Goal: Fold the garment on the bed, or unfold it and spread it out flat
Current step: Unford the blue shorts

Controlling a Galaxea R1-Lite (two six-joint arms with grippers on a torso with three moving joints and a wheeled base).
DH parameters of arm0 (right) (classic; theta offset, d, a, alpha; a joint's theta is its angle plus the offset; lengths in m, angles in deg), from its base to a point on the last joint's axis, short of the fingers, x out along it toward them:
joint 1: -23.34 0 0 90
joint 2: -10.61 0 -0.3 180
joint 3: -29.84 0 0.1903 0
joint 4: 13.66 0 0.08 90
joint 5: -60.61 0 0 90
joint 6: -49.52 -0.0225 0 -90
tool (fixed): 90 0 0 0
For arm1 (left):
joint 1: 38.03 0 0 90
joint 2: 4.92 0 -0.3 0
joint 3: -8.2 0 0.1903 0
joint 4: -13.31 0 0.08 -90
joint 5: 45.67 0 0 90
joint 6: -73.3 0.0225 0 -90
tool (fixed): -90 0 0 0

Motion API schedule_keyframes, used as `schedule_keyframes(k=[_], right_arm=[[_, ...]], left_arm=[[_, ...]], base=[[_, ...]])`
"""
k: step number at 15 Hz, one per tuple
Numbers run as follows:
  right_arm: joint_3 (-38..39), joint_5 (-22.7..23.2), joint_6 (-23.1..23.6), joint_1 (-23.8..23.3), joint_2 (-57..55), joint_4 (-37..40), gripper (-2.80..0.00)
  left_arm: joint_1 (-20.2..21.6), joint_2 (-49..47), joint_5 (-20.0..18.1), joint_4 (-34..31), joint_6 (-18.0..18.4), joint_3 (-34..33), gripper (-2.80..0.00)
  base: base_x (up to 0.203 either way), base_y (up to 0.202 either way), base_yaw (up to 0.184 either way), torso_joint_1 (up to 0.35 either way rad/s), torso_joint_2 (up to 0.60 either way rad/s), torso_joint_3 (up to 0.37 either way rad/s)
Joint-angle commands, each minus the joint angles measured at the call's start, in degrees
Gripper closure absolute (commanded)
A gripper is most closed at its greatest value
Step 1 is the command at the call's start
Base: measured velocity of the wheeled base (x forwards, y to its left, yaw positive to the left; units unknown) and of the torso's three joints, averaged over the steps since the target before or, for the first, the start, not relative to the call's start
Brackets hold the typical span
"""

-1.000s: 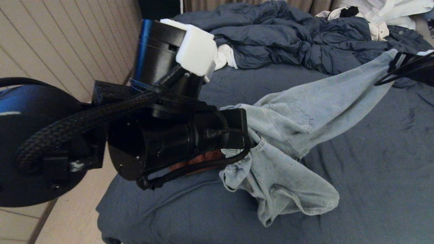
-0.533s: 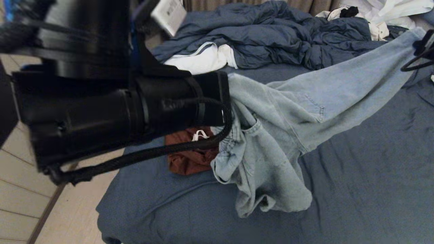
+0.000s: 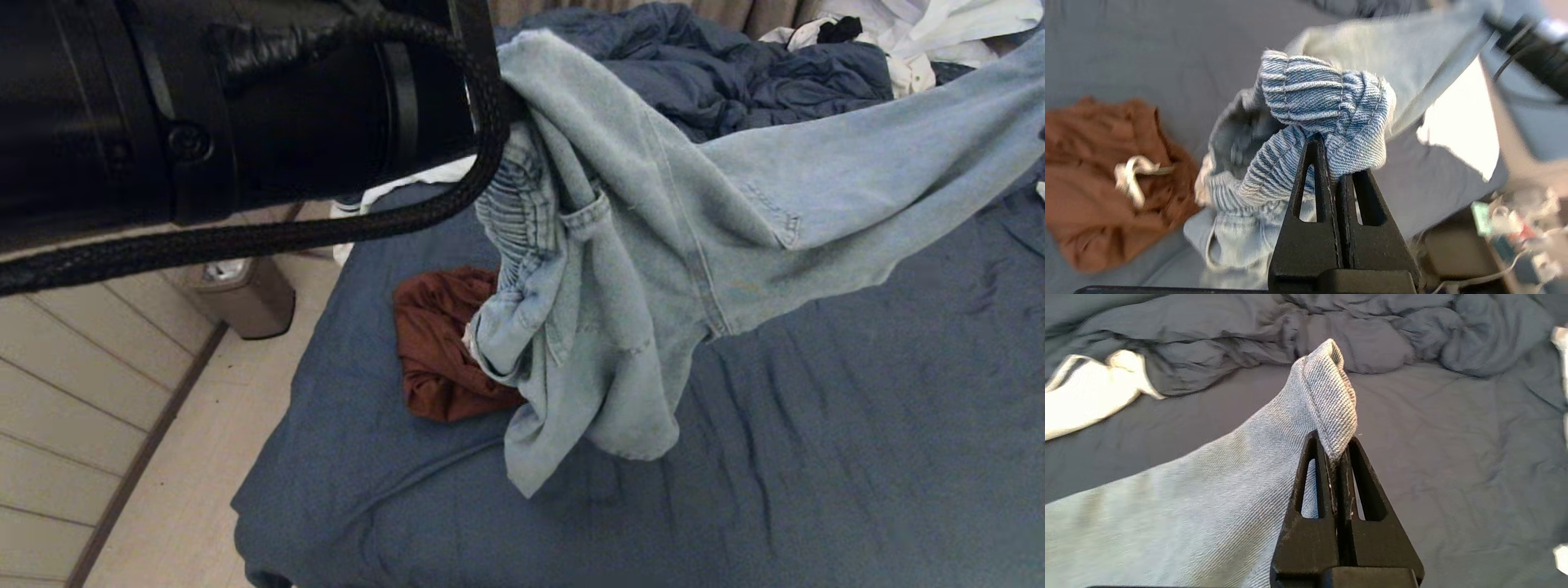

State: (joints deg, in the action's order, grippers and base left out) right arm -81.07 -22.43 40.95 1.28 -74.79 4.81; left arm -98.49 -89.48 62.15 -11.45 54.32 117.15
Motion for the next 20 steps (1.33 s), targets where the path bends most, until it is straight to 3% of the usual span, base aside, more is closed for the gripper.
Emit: schedule_keyframes(k=[1,10,13,17,20], right_arm=[[-0.3,0.0,0.0,-1.6,-2.0,-0.1,0.0],[-1.4,0.1,-0.3,-15.7,-12.6,-1.1,0.0],[-0.2,0.1,-0.2,-18.7,-16.9,-4.3,0.0],[0.3,-0.2,0.5,-21.8,-25.1,-12.2,0.0],[0.7,-0.3,1.1,-23.5,-32.0,-16.5,0.0]], left_arm=[[0.0,-3.8,0.0,-0.2,-0.1,5.2,0.0],[0.0,-29.3,1.9,-0.7,-0.1,24.1,0.0],[-0.2,-38.3,2.7,5.9,0.0,25.2,0.0],[-2.2,-47.8,8.0,15.5,1.7,25.4,0.0],[-2.4,-52.1,8.8,18.2,2.3,25.4,0.0]], base=[[0.0,0.0,0.0,0.0,0.0,0.0],[0.0,0.0,0.0,0.0,0.0,0.0],[0.0,0.0,0.0,0.0,0.0,0.0],[0.0,0.0,0.0,0.0,0.0,0.0],[0.0,0.0,0.0,0.0,0.0,0.0]])
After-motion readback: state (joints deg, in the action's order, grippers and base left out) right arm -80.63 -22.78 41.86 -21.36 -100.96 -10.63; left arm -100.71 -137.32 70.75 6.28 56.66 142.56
